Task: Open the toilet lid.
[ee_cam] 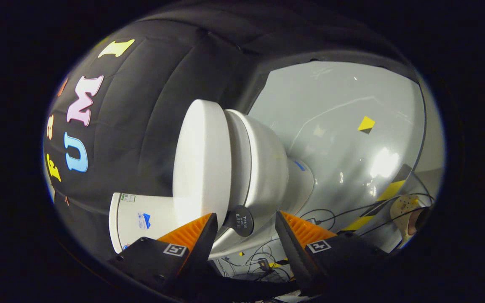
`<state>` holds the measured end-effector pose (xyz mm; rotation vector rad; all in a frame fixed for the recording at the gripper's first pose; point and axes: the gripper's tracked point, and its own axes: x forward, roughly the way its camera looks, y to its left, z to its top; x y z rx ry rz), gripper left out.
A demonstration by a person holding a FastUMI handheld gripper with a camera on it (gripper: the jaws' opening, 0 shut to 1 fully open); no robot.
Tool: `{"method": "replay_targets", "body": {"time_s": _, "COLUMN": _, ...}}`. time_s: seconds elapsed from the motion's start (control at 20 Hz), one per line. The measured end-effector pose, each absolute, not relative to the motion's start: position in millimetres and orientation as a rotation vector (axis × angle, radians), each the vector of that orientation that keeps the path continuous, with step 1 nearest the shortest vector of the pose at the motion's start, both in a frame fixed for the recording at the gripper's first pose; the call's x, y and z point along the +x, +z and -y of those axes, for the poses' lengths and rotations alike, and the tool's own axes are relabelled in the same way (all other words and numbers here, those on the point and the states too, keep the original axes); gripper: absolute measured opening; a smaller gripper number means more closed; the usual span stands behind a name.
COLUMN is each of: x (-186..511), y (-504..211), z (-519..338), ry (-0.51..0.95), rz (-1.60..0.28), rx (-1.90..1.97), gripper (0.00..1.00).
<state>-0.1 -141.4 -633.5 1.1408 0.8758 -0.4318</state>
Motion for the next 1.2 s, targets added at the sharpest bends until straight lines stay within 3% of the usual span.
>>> {"method": "replay_targets", "body": {"time_s": 0.1, "x": 5, "y": -634, "z": 137, "ry": -0.418, "rz": -0.865, "rx": 1.176, "gripper": 0.71}}
{"method": "replay_targets", "body": {"time_s": 0.15, "x": 8, "y": -634, "z": 136, "ry": -0.410, "rz": -0.853, "rx": 1.191, "gripper": 0.71}}
{"method": "replay_targets", "body": {"time_s": 0.35, "x": 14, "y": -643, "z": 140, "ry": -0.418, "rz": -0.837, "rx": 1.243, "gripper": 0.37}}
{"method": "replay_targets", "body": {"time_s": 0.45, "x": 15, "y": -652, "z": 116, "ry": -0.379, "rz": -0.842, "rx": 1.250, "gripper": 0.37}}
{"method": "replay_targets", "body": {"time_s": 0.55, "x": 19, "y": -643, "z": 137, "ry": -0.389, "rz": -0.832, "rx": 1.248, "gripper": 0.17}}
{"method": "replay_targets", "body": {"time_s": 1.05, "x": 20, "y": -630, "z": 134, "ry": -0.344, "rz": -0.861, "rx": 1.166, "gripper": 0.16}}
{"method": "replay_targets", "body": {"time_s": 1.2, "x": 21, "y": -621, "z": 130, "ry": -0.330, "rz": -0.889, "rx": 1.108, "gripper": 0.12}}
